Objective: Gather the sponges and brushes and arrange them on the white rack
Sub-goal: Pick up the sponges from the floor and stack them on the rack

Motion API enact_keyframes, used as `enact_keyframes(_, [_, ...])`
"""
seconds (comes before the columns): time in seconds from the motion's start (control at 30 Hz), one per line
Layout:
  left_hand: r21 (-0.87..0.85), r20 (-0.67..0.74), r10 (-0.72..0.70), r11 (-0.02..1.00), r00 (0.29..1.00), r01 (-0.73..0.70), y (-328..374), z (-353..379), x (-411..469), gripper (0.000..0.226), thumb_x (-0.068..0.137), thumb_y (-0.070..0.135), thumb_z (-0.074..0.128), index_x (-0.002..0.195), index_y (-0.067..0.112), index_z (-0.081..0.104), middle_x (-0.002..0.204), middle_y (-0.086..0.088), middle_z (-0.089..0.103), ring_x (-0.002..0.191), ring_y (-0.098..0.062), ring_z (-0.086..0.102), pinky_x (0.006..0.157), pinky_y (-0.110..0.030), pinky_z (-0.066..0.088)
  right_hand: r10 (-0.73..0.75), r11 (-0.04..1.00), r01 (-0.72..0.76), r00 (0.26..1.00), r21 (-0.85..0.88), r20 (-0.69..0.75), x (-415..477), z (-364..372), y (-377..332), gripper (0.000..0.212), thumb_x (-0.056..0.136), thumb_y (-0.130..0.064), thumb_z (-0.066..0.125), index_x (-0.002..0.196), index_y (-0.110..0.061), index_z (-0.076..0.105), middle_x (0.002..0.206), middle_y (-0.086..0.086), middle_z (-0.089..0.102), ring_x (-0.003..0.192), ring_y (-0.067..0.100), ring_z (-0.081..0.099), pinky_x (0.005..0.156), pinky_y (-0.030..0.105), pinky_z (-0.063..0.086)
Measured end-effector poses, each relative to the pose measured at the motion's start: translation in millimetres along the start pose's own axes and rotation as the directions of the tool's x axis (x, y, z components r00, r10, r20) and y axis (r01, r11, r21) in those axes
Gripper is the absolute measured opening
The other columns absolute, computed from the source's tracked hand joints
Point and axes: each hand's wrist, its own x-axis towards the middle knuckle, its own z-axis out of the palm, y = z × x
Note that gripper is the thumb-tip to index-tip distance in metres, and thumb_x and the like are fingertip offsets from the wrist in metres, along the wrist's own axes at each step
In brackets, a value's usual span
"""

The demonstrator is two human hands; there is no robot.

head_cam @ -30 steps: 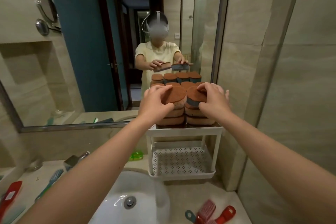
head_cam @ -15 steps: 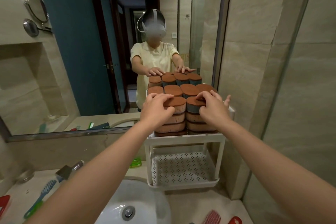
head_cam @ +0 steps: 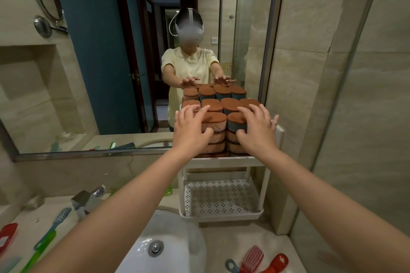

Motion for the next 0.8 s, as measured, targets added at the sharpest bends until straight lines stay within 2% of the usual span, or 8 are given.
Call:
enact_keyframes(0.13, [-0.277,-0.161,0.010,0.959,0.987,-0.055,2,-13,-22,0.046,0.084,0.016,0.053,0.129,0.027,0.055,0.130,0.009,0.051,0.126,-0.009,0.041,0.106,-0.033,0.038,-0.130,0.957,0.166,0.979,0.236,-0.159,-19,-6,-21,0.055,0.082,-0.010,0.056,0.134,-0.027,0.051,0.147,-0.002,0.043,0.144,0.019,0.023,0.120,0.053,0.009])
enact_keyframes(0.2, [-0.350,-0.217,0.010,0.933,0.976,-0.087,1,-21,-40,0.042,0.084,0.013,0.051,0.123,0.026,0.058,0.123,0.012,0.055,0.118,-0.002,0.048,0.096,-0.022,0.043,-0.176,0.887,0.242,0.965,0.394,-0.196,-32,-6,-35,0.052,0.081,-0.003,0.055,0.130,-0.023,0.055,0.143,-0.004,0.048,0.140,0.015,0.031,0.119,0.042,0.022])
enact_keyframes(0.3, [-0.373,-0.228,-0.014,0.925,0.974,-0.074,-6,-31,-72,0.042,0.083,0.012,0.050,0.120,0.029,0.058,0.116,0.014,0.057,0.106,0.000,0.054,0.086,-0.018,0.048,-0.233,0.814,0.288,0.957,0.505,-0.171,-53,-2,-59,0.049,0.081,-0.001,0.055,0.126,-0.020,0.057,0.134,-0.006,0.054,0.130,0.010,0.043,0.108,0.023,0.032])
enact_keyframes(0.37, [-0.384,-0.223,-0.088,0.923,0.971,-0.005,-14,-38,-93,0.040,0.084,0.011,0.051,0.117,0.033,0.057,0.109,0.018,0.057,0.100,0.002,0.056,0.080,-0.016,0.049,-0.263,0.780,0.288,0.957,0.556,-0.126,-69,6,-74,0.046,0.080,-0.002,0.056,0.123,-0.020,0.059,0.123,-0.009,0.056,0.120,0.006,0.049,0.102,0.021,0.038])
enact_keyframes(0.47, [-0.406,-0.230,-0.217,0.907,0.949,0.109,-30,-49,-131,0.041,0.083,0.009,0.051,0.111,0.039,0.057,0.104,0.024,0.056,0.096,0.006,0.056,0.077,-0.010,0.047,-0.255,0.755,0.175,0.966,0.632,0.037,-97,24,-96,0.046,0.081,-0.003,0.058,0.124,-0.020,0.059,0.120,-0.010,0.056,0.114,0.003,0.050,0.100,0.021,0.040])
enact_keyframes(0.53, [-0.413,-0.220,-0.311,0.888,0.924,0.201,-42,-58,-160,0.044,0.082,0.008,0.051,0.109,0.041,0.056,0.104,0.023,0.056,0.095,0.005,0.056,0.079,-0.016,0.049,-0.252,0.747,0.100,0.957,0.658,0.141,-118,37,-108,0.049,0.081,-0.004,0.057,0.127,-0.020,0.057,0.122,-0.009,0.054,0.115,0.005,0.050,0.102,0.024,0.040])
enact_keyframes(0.7, [-0.393,-0.222,-0.497,0.833,0.839,0.390,-68,-80,-243,0.045,0.079,0.010,0.051,0.100,0.050,0.055,0.102,0.022,0.059,0.092,0.006,0.057,0.078,-0.019,0.049,-0.344,0.720,0.041,0.888,0.693,0.304,-178,66,-143,0.052,0.080,-0.006,0.059,0.130,-0.021,0.055,0.125,-0.003,0.054,0.113,0.007,0.052,0.100,0.026,0.043])
enact_keyframes(0.8, [-0.392,-0.238,-0.601,0.778,0.763,0.491,-82,-98,-296,0.041,0.078,0.013,0.049,0.102,0.046,0.057,0.102,0.020,0.060,0.091,0.005,0.058,0.077,-0.021,0.050,-0.415,0.701,0.019,0.824,0.713,0.386,-216,82,-169,0.052,0.080,-0.007,0.059,0.130,-0.023,0.054,0.126,-0.004,0.053,0.112,0.007,0.052,0.096,0.024,0.042])
